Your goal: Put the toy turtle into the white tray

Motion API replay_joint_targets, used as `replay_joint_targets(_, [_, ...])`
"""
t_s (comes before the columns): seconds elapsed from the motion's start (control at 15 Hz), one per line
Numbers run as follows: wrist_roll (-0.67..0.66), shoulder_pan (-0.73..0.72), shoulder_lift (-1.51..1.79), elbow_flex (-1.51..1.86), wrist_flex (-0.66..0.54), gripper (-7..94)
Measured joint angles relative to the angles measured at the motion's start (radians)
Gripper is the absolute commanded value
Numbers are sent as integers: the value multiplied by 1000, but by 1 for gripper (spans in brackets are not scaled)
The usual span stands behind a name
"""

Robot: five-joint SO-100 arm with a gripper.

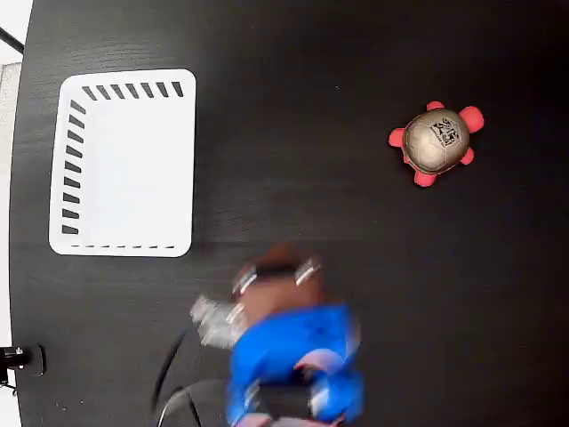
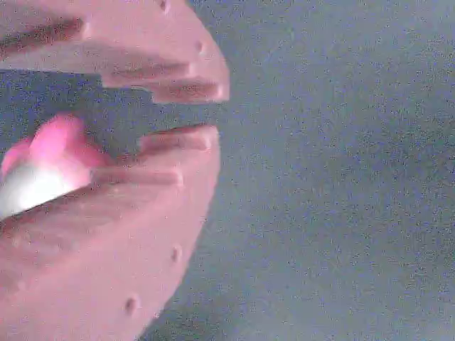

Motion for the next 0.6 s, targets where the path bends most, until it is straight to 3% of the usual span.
replay_joint_targets(0.6, [-402,305,-838,-867,176,0])
